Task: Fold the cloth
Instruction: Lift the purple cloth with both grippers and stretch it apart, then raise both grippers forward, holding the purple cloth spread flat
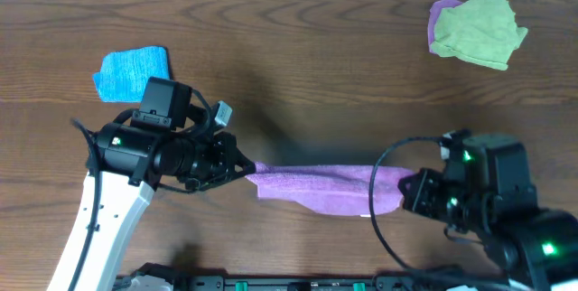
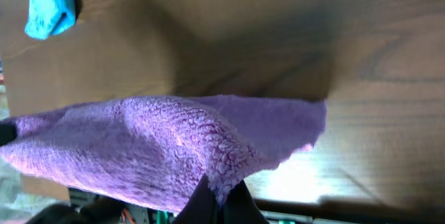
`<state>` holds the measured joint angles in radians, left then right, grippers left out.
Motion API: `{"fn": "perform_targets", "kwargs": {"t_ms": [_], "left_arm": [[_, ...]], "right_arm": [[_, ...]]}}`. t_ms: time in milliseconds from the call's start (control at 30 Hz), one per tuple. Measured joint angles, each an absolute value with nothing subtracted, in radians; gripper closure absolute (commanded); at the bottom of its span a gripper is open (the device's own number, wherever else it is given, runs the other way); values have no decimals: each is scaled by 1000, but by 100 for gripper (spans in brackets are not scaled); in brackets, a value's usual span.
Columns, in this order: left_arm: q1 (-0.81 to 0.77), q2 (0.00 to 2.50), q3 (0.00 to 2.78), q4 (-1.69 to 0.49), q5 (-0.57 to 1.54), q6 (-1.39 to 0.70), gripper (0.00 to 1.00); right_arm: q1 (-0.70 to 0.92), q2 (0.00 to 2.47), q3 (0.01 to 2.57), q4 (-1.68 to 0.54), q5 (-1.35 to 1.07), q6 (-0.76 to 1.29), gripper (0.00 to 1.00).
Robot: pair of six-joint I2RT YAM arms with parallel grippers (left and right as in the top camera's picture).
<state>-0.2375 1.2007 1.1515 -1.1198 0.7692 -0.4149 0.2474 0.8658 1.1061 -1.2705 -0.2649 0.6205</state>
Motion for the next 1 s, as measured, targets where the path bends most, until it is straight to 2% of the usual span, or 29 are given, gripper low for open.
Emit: {"fn": "perform_targets", "kwargs": {"t_ms": [600, 1000], "left_arm": [[-237, 1373, 1151, -867, 717, -448, 94], [-237, 1502, 1151, -620, 682, -449, 94]], "right_arm": [[247, 1089, 1106, -1029, -191, 585, 99], [247, 1256, 1107, -824, -137, 514, 99]]}}
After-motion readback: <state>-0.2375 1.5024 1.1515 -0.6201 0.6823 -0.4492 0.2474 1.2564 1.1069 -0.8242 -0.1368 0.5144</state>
